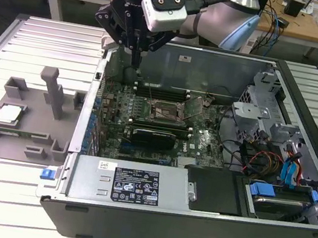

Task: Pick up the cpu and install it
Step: 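Reach for the cpu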

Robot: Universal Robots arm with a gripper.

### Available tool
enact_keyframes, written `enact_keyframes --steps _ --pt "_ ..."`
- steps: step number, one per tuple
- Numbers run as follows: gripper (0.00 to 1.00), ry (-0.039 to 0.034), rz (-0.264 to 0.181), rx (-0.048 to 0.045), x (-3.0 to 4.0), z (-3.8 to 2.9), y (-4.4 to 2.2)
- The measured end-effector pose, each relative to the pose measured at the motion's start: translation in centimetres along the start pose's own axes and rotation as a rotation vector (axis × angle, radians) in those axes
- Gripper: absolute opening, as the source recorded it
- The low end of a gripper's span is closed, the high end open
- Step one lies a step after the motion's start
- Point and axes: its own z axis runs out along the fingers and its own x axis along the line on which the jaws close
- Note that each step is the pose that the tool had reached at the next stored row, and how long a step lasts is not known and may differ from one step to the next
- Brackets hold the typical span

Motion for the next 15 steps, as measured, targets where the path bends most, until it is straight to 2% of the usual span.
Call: enact_keyframes --steps 10,15 --pt "0.11 0.0000 0.000 -0.0001 1.03 -0.02 -0.07" --pt "0.11 0.0000 0.000 0.0000 1.20 -0.03 -0.08"
